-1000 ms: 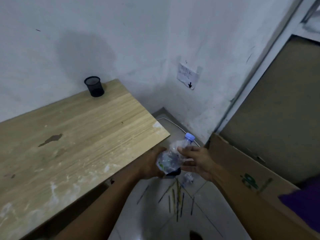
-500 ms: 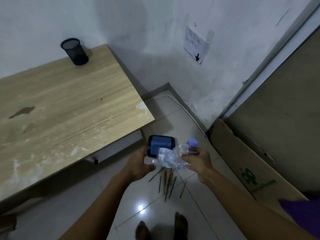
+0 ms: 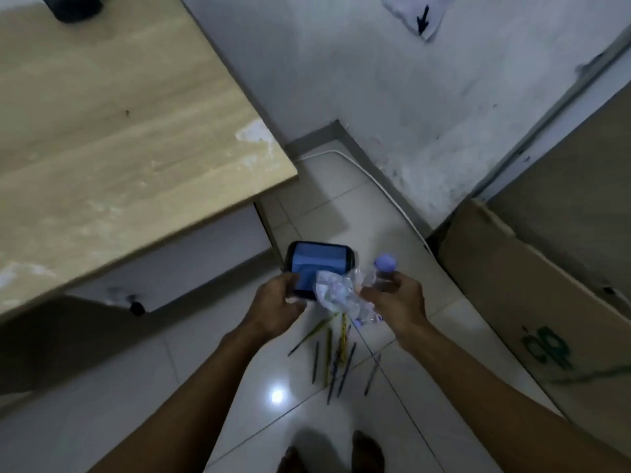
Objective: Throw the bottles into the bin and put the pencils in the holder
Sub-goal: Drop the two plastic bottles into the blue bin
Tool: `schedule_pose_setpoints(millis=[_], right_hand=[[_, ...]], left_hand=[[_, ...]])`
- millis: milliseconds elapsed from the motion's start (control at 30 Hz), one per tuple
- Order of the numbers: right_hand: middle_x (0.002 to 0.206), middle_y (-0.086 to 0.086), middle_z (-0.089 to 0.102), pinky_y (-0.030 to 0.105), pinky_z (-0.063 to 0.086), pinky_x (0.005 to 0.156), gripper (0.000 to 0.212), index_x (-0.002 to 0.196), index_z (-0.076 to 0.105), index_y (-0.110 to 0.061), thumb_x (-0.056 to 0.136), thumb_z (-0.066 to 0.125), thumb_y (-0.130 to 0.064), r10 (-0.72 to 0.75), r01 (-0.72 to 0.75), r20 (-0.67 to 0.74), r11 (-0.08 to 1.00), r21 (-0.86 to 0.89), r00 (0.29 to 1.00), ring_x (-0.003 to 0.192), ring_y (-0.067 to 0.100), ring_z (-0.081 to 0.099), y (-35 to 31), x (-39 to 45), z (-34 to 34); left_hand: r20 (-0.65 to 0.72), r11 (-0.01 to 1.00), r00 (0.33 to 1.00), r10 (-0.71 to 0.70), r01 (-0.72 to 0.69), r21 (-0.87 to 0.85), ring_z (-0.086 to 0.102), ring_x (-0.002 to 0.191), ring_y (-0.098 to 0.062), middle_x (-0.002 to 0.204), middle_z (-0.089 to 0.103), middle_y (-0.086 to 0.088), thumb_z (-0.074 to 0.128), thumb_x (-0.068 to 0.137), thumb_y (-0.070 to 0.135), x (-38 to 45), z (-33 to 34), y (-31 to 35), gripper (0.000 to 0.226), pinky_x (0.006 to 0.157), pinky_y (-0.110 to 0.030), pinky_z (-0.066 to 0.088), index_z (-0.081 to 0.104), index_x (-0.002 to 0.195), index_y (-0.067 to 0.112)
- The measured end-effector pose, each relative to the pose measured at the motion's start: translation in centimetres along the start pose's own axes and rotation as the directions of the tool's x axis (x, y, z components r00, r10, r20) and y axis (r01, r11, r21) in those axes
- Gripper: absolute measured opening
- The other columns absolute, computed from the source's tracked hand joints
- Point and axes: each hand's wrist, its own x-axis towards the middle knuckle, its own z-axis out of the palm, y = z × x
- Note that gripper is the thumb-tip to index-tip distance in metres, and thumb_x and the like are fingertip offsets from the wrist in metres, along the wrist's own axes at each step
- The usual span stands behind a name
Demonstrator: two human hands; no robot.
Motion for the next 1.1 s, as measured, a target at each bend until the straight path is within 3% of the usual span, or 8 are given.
schedule_pose_setpoints(millis=[133, 267, 500, 633, 700, 867, 1000, 1100], right_hand=[[0.09, 0.005, 0.073, 0.006, 0.047, 0.059, 0.031, 0.099, 0.07, -0.004, 0.071, 0.084, -0.008, -0.165, 0.167, 0.03, 0.984, -0.07, 0.986, 0.077, 0.01, 0.067, 4.4, 3.6, 2.1], [0.096, 0.0, 0.072, 0.004, 0.047, 0.063, 0.041, 0.108, 0.069, -0.012, 0.07, 0.086, -0.016, -0.379, 0.391, 0.099, 0.903, -0.178, 0.92, 0.085, 0.006, 0.067, 8.8, 6.0, 3.8], [0.096, 0.0, 0.073, 0.045, 0.06, 0.069, 0.048, 0.11, 0.068, -0.02, 0.066, 0.086, -0.028, -0.651, 0.676, 0.186, 0.696, -0.243, 0.736, 0.086, 0.021, 0.069, 14.2, 11.0, 5.4], [0.088, -0.018, 0.066, 0.021, 0.057, 0.068, 0.05, 0.109, 0.066, -0.018, 0.065, 0.088, -0.023, -0.69, 0.731, 0.245, 0.622, -0.282, 0.681, 0.077, -0.006, 0.064, 15.7, 14.1, 6.6], [0.086, -0.021, 0.064, 0.012, 0.05, 0.066, 0.053, 0.111, 0.065, -0.02, 0.064, 0.088, -0.027, -0.7, 0.747, 0.274, 0.569, -0.342, 0.659, 0.073, -0.008, 0.062, 16.3, 15.1, 7.2], [0.095, -0.003, 0.06, 0.036, 0.053, 0.076, 0.048, 0.107, 0.062, -0.02, 0.065, 0.083, -0.031, -0.763, 0.798, 0.34, 0.36, -0.483, 0.55, 0.09, 0.021, 0.061, 17.8, 16.6, 8.4], [0.111, 0.0, 0.06, 0.036, 0.049, 0.072, 0.046, 0.112, 0.053, -0.024, 0.073, 0.075, -0.036, -0.695, 0.712, 0.39, 0.25, -0.656, 0.604, 0.098, 0.026, 0.06, 18.4, 16.5, 9.5], [0.114, 0.003, 0.061, 0.031, 0.038, 0.066, 0.041, 0.111, 0.048, -0.022, 0.08, 0.069, -0.036, -0.666, 0.663, 0.415, 0.162, -0.731, 0.62, 0.099, 0.03, 0.062, 18.6, 17.0, 10.8]], left_hand=[[-0.046, 1.0, 0.999, 0.021, -0.02, 0.016, 0.058, 0.115, -0.022, 0.13, 0.06, -0.007, 0.067, 0.083, 0.009, 5.6, 4.0, -4.3, 0.053, 0.087, -0.025, 0.045, 0.052, 0.135, 0.011], [-0.166, 0.987, 0.978, 0.129, -0.11, 0.121, 0.056, 0.121, -0.024, 0.133, 0.058, -0.009, 0.062, 0.085, 0.007, 10.6, 7.2, -9.1, 0.05, 0.096, -0.032, 0.047, 0.053, 0.133, 0.012], [-0.361, 0.936, 0.88, 0.309, -0.214, 0.279, 0.051, 0.117, -0.029, 0.125, 0.054, -0.014, 0.059, 0.08, 0.005, 17.0, 9.9, -15.0, 0.051, 0.09, -0.029, 0.038, 0.053, 0.13, 0.011], [-0.369, 0.909, 0.845, 0.388, -0.284, 0.304, 0.049, 0.121, -0.03, 0.131, 0.051, -0.014, 0.062, 0.078, 0.006, 19.4, 11.3, -17.1, 0.059, 0.099, -0.036, 0.04, 0.049, 0.135, 0.013], [-0.4, 0.9, 0.813, 0.423, -0.323, 0.293, 0.049, 0.12, -0.03, 0.13, 0.051, -0.014, 0.064, 0.079, 0.009, 20.3, 11.7, -17.4, 0.059, 0.1, -0.039, 0.042, 0.048, 0.136, 0.015], [-0.478, 0.894, 0.765, 0.432, -0.292, 0.34, 0.052, 0.11, -0.029, 0.123, 0.05, -0.009, 0.067, 0.078, 0.022, 21.1, 12.6, -17.1, 0.052, 0.085, -0.043, 0.049, 0.043, 0.124, 0.023], [-0.532, 0.901, 0.737, 0.417, -0.258, 0.35, 0.054, 0.104, -0.031, 0.12, 0.049, -0.009, 0.063, 0.081, 0.028, 21.0, 13.3, -16.9, 0.045, 0.073, -0.038, 0.043, 0.039, 0.119, 0.018], [-0.551, 0.922, 0.744, 0.377, -0.245, 0.3, 0.053, 0.108, -0.03, 0.124, 0.048, -0.01, 0.062, 0.082, 0.031, 21.3, 13.3, -16.8, 0.052, 0.077, -0.039, 0.044, 0.04, 0.126, 0.014]])
